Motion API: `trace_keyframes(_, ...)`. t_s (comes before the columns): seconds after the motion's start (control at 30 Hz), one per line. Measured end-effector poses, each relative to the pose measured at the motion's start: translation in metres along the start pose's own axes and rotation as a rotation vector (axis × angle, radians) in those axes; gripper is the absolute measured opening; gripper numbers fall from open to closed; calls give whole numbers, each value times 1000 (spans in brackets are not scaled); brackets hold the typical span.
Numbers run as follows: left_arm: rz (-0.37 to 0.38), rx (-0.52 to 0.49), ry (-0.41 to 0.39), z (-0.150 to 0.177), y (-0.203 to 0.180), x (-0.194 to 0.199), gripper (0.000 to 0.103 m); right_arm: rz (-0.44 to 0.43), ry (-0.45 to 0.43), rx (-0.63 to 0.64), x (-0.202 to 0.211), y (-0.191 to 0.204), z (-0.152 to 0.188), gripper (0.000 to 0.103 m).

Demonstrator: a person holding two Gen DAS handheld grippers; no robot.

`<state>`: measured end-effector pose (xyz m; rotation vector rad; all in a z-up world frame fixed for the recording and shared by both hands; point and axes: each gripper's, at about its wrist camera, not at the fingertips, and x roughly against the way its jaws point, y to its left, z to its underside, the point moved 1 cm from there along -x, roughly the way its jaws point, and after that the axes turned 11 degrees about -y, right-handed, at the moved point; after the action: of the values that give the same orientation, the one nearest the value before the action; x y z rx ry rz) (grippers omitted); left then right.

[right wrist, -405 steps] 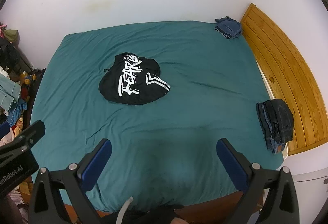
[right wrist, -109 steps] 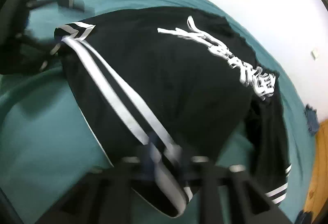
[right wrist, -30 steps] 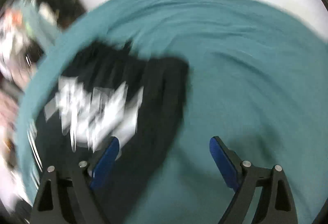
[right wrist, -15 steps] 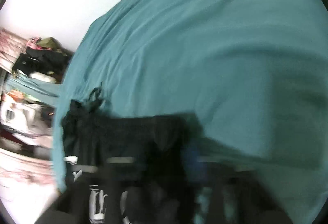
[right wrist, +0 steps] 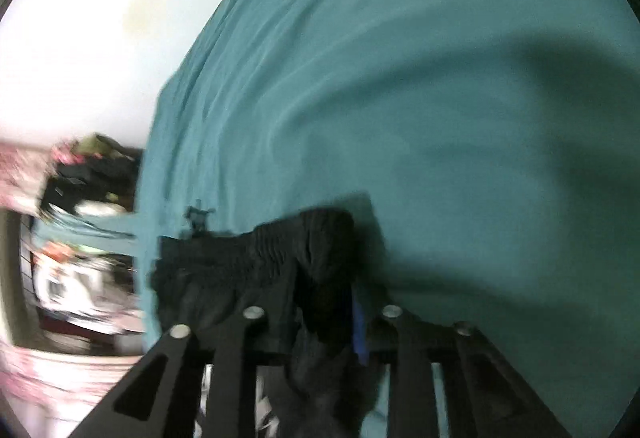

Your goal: Fold clothes

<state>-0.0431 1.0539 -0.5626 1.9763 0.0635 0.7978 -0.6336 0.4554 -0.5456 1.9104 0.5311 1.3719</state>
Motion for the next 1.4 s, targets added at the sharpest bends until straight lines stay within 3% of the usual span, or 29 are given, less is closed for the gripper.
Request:
trace_keyframes(0.03, -20, 17, -10, 0, 6, 3, 56, -34, 11, -35, 5, -6, -1, 36)
trace_keyframes(0.07, -42, 29, -25, 2, 8, 6, 60, -52, 12, -47, 8, -8, 0, 46)
trace_keyframes(0.13, -72, 40, -35, 8, 8, 6, 62, -87, 20, -66, 14, -12, 3, 56)
trace_keyframes(0.27, -158, -5, -76, 23, 8, -8, 60, -121, 82, -55, 14, -14, 17, 60)
trace_keyframes(0.3, -156, -6, -77, 22, 8, -9, 52, -128, 100, -55, 11, -13, 20, 60)
trace_keyframes(0.37, -110, 22, -102, 17, 15, 1, 49, -132, 114, -55, 4, -10, 24, 60)
trace_keyframes(0.43, -65, 43, -125, 13, 20, 11, 68, -129, 107, -59, 0, -9, 26, 60)
trace_keyframes(0.57, -21, 17, -92, 12, 11, -6, 70, -132, 78, -103, 3, -14, 23, 60)
trace_keyframes(0.7, -31, 86, -14, 7, 34, -49, 86, -126, 75, -91, -5, -6, 22, 64)
trace_keyframes(0.8, -25, 111, 23, 7, 50, -71, 87, -135, 74, -80, -7, -3, 20, 65)
trace_keyframes(0.87, -7, 168, 77, 10, 67, -91, 77, -152, 67, -84, -9, -1, 20, 65)
trace_keyframes(0.93, 3, 218, 166, 18, 83, -121, 21, -166, 64, -86, -10, 0, 20, 65)
trace_keyframes(0.97, 18, 254, 207, 24, 90, -134, 8, -166, 63, -86, -12, 0, 20, 65)
trace_keyframes(1.03, 25, 286, 253, 34, 102, -157, 7, -173, 62, -72, -13, 1, 19, 65)
trace_keyframes(1.13, 2, 319, 255, 39, 117, -175, 6, -192, 62, -34, -14, 6, 19, 63)
trace_keyframes(1.17, -1, 332, 259, 39, 121, -178, 6, -178, 61, -11, -16, 8, 20, 51)
trace_keyframes(1.2, -2, 348, 265, 40, 126, -182, 6, -180, 58, -5, -16, 6, 21, 23)
trace_keyframes(1.23, -3, 363, 271, 41, 131, -185, 6, -166, 54, -10, -16, 3, 22, 6)
trace_keyframes(1.4, -21, 469, 298, 43, 172, -184, 6, -146, -9, -35, 7, 7, 25, 5)
